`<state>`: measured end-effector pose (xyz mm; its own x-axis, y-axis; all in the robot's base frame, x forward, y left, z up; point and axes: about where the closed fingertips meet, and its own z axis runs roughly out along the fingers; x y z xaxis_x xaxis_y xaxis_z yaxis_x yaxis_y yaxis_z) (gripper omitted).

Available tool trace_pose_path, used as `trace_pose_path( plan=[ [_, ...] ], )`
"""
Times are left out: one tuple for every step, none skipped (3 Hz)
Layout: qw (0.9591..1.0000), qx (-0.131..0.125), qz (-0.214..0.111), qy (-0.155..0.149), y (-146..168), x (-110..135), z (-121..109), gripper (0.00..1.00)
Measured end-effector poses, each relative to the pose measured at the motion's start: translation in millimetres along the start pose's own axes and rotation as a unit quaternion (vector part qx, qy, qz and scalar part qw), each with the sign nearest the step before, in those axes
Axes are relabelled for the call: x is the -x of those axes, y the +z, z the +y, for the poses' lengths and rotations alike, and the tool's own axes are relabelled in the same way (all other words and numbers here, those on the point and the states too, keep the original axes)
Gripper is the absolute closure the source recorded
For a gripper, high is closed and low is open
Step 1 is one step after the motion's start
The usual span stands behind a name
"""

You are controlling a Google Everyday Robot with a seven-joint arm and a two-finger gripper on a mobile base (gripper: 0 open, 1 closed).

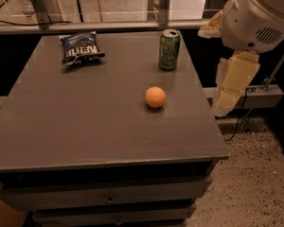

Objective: Move blue chip bag near green can

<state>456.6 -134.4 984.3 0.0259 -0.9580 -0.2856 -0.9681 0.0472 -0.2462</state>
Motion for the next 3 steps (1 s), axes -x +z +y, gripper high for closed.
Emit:
trace_pose_path(
  plan=[
    [0.9993, 0.008, -0.015, -0.034, 19.1, 40.6, -3.0, 0.0],
    [0.9982, 0.006, -0.036, -0.048, 40.8, 82.0, -11.7, 0.0],
    [0.9982, 0.006, -0.036, -0.048, 40.7, 82.0, -11.7, 0.0]
  ],
)
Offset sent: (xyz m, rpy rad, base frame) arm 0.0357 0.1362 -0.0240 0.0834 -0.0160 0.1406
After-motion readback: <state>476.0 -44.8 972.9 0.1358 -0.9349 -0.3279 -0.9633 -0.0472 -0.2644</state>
